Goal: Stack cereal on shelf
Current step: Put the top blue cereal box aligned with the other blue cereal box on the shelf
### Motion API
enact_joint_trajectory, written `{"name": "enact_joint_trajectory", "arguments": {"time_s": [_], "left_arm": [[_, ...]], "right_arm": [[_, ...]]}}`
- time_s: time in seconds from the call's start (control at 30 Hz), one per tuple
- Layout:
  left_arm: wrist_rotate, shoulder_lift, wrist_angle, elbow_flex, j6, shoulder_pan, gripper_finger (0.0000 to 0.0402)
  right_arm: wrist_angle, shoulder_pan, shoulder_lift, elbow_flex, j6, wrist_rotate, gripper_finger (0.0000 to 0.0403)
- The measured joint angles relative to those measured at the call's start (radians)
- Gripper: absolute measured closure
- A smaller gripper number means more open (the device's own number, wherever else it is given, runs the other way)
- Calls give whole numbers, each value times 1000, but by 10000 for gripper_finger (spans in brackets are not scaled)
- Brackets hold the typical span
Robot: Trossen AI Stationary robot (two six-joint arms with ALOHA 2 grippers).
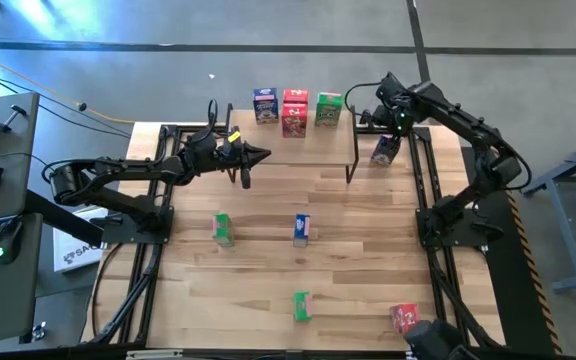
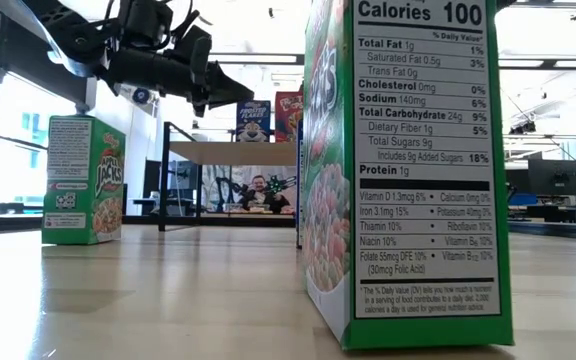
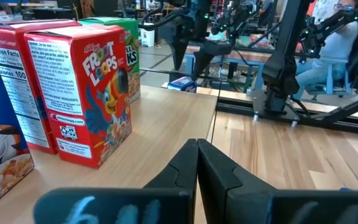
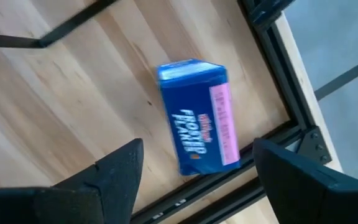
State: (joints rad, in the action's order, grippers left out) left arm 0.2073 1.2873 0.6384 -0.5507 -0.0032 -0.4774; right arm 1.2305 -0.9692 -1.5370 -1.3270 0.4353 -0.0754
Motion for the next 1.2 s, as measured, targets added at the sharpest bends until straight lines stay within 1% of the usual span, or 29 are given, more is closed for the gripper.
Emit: {"name": "enact_joint_trajectory", "arguments": {"time_s": [0.33,0.47,0.73,0.83,1.03,1.2], "left_arm": [[0,0,-13,0,0,0,401],[0,0,-13,0,0,0,401],[0,0,-13,0,0,0,401],[0,0,-15,0,0,0,401],[0,1,-23,0,0,0,401],[0,1,-23,0,-1,0,401]], "right_arm": [[-19,-60,-64,0,55,4,123],[-15,-65,-83,0,60,23,123],[-7,-65,-103,0,62,26,125],[-5,-65,-103,0,62,26,135],[-7,-65,-103,0,62,27,169],[-15,-64,-103,0,62,50,175]]}}
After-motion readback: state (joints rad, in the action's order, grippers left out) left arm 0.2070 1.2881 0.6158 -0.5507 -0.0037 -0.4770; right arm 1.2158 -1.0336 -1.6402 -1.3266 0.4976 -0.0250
